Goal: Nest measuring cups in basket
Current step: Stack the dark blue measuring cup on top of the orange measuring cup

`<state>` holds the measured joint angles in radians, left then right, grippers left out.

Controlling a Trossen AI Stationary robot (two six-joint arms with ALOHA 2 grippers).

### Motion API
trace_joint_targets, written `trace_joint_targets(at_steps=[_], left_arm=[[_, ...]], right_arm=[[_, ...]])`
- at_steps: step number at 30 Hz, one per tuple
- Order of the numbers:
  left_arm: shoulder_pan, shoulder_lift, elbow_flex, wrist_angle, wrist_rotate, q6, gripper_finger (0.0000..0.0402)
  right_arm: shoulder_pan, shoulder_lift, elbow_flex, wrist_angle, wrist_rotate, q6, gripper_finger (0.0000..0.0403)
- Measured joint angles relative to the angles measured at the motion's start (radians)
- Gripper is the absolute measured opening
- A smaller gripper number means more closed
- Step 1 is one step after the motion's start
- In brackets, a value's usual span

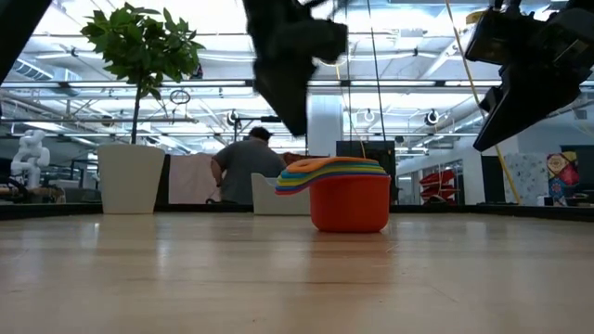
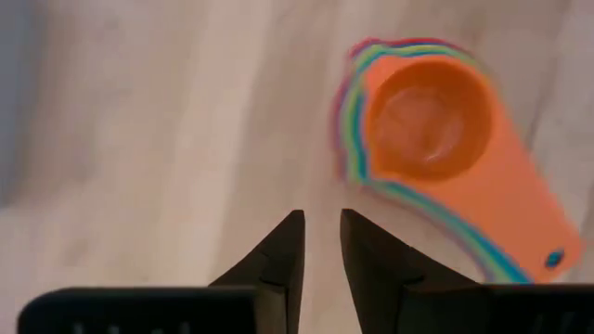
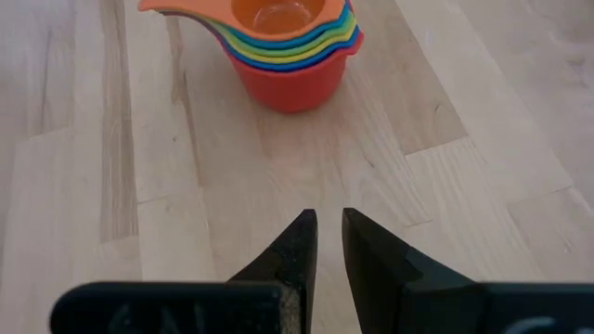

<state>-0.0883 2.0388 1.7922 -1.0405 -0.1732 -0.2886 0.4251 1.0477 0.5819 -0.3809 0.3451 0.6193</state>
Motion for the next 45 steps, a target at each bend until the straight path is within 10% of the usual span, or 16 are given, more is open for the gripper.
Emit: trace_joint_targets(at_steps=[10,29,45], left_arm=[[-0.224,-0.181,-0.097,-0.377,-0.111,-0.39,0.0079],[-0.703,-0.313,-0.511,-0.1,0.165,-1.211,0.0081],[-0.829,-0.319,-0.64,-0.043,0.264,-1.42,0.0259]], right_arm=[[0.026,-0.001,-0.03,-0.073,0.085,0.063,0.005],[0.035,-0.04,-0.074,0.101,0.074,-0.05,0.005],[0.037,-0.109,-0.074,0.249,0.07,-0.139,0.005]])
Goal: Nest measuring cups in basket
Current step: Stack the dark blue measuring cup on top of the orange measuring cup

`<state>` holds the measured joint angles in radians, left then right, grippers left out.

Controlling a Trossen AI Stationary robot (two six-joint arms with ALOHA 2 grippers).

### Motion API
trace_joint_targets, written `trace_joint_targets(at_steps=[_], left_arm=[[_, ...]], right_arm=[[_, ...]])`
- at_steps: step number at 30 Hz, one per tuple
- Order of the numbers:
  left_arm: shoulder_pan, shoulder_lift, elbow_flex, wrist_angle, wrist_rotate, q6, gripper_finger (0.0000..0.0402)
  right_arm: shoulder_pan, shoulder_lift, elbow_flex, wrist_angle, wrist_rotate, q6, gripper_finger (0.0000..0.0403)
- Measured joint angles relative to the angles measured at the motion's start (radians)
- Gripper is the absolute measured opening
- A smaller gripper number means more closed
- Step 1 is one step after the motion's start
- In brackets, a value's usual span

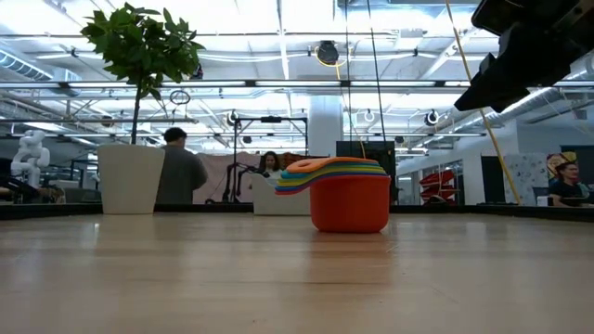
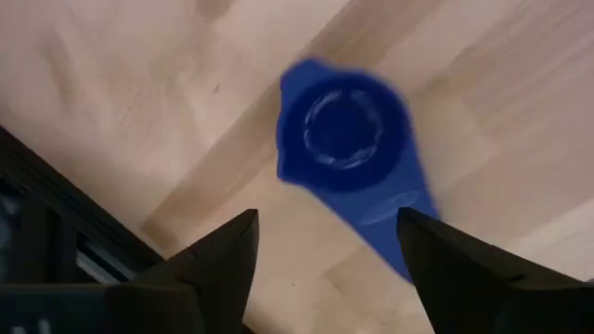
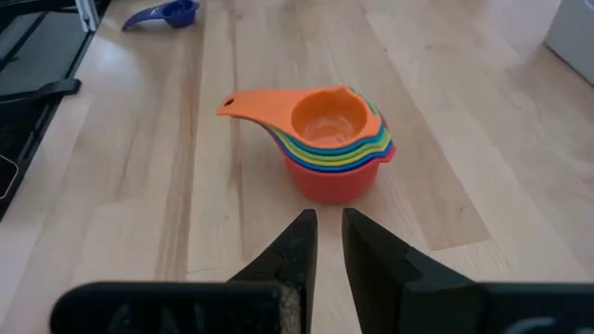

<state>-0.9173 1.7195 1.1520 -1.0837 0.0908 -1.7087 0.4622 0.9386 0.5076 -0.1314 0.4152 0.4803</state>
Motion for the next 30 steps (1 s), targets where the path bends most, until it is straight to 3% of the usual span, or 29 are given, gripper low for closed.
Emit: trace_joint_targets(at_steps=[6,16,30], left_arm=[[-0.022,0.001,-0.067,0.08,0.023,-0.043,0.0252],[-0.01,-0.001,-0.101,0.117,-0.031,-0.062,0.0212],[0.07,0.0,-0.103,0.089,-0.099,0.085,0.0207]], right_arm=[[0.007,0.0,0.0,0.001,0.0,0.004,0.005],[0.006,0.0,0.0,0.016,0.002,0.0,0.005],[0.006,0.001,0.0,0.037,0.002,0.004,0.005]])
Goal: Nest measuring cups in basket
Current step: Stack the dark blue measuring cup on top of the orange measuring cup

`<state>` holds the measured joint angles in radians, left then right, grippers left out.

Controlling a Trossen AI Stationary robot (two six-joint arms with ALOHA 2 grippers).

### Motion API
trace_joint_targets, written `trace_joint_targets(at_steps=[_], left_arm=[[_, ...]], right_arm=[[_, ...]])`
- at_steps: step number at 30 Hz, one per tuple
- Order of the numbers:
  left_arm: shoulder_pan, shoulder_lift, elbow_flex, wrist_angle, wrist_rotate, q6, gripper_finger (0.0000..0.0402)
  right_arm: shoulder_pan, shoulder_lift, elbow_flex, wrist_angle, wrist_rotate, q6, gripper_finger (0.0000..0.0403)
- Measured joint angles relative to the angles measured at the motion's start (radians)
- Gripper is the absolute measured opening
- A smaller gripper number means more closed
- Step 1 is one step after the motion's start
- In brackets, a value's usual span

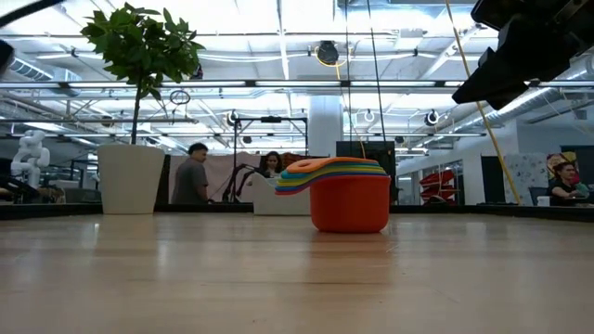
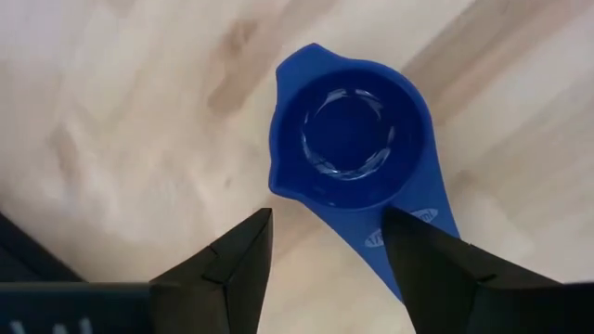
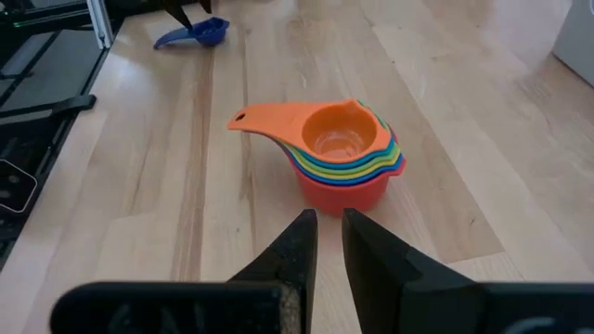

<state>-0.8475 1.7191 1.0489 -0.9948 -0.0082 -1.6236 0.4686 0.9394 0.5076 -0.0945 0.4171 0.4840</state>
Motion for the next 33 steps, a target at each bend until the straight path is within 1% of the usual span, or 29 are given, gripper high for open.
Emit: trace_joint_targets(at_steps=[6,10,20,24,27,30,33], left_arm=[[0.079,0.0,0.0,0.003,-0.057,0.118,0.0207],[0.151,0.001,-0.001,0.018,-0.114,0.219,0.0207],[0.376,0.003,-0.002,0.164,-0.215,0.538,0.0207],[0.464,0.003,-0.002,0.211,-0.223,0.671,0.0207],[0.506,0.002,0.007,0.199,-0.21,0.74,0.0207],[0.519,-0.032,0.035,0.155,-0.206,0.767,0.0207],[0.53,-0.062,0.04,0.15,-0.212,0.77,0.0207]], right_arm=[[0.0,0.0,0.0,0.003,0.0,0.0,0.005],[0.0,0.0,0.0,0.009,0.0,-0.001,0.005],[0.0,0.0,0.0,0.008,0.0,-0.001,0.005],[0.0,0.0,0.0,0.008,-0.001,0.001,0.005],[0.0,0.0,0.0,0.008,-0.003,0.009,0.005],[0.0,0.0,0.0,0.007,-0.009,0.016,0.005],[0.0,0.0,0.0,0.007,-0.009,0.015,0.005]])
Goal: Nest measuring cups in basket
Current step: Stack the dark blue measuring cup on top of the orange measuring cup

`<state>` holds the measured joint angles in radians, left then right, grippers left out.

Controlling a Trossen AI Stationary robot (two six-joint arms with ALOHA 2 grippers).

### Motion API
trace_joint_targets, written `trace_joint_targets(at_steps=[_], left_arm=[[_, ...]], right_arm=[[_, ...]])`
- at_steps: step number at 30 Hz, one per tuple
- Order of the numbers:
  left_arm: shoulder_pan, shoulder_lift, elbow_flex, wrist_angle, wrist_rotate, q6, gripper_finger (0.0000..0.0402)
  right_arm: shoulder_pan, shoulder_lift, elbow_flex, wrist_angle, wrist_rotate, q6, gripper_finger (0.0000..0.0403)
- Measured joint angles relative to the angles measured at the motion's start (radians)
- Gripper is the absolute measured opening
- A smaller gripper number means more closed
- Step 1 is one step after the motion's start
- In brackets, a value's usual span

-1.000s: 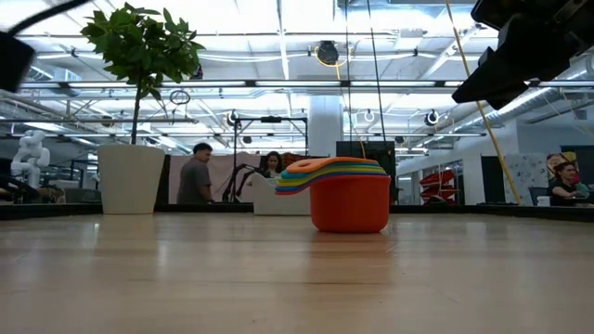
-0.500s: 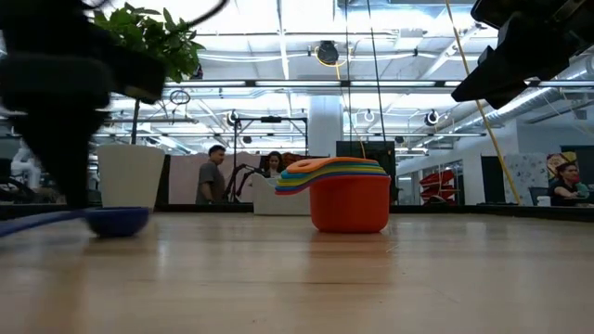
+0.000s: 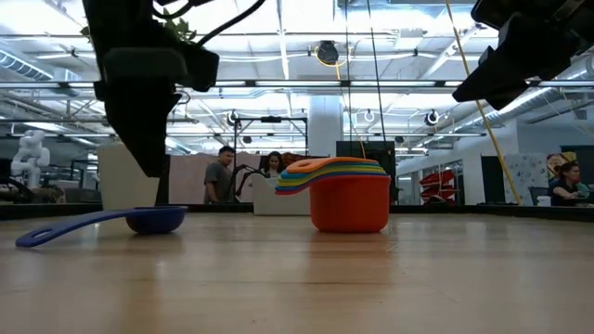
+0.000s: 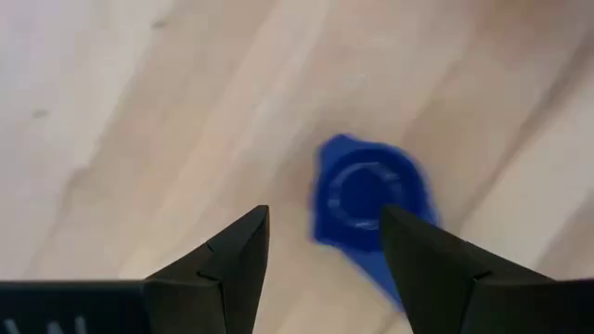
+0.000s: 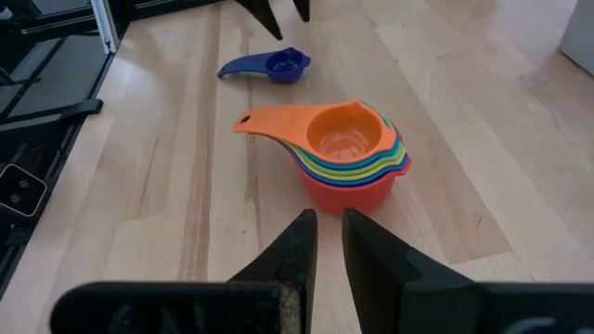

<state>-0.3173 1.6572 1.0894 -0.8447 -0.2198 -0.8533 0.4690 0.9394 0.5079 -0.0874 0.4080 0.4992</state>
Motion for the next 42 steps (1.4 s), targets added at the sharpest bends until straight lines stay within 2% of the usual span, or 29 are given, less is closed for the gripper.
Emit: trace_joint_targets(at_steps=[11,23,28,31,36,39,42], left_arm=[[0.029,0.059,-0.001,-0.017,-0.009,0.048,0.0207],[0.029,0.059,-0.005,0.033,0.044,0.086,0.0207],[0.042,0.059,-0.084,0.14,0.083,0.086,0.0207],[0.055,0.059,-0.136,0.151,0.084,0.057,0.0207],[0.06,0.056,-0.153,0.199,0.088,0.076,0.0205],[0.068,0.057,-0.153,0.232,0.09,0.094,0.0181],[0.081,0.057,-0.154,0.23,0.097,0.113,0.0123]], right_arm=[[0.007,0.0,0.001,-0.011,0.004,-0.003,0.005],[0.007,0.0,0.001,-0.022,0.005,0.005,0.005],[0.007,0.0,0.001,-0.022,0.005,0.005,0.005],[0.007,0.0,0.001,-0.022,0.006,0.009,0.005],[0.007,0.0,0.001,-0.022,0.006,0.012,0.005],[0.003,0.0,0.001,-0.022,0.006,0.013,0.005],[0.003,0.0,0.001,-0.022,0.006,0.013,0.005]])
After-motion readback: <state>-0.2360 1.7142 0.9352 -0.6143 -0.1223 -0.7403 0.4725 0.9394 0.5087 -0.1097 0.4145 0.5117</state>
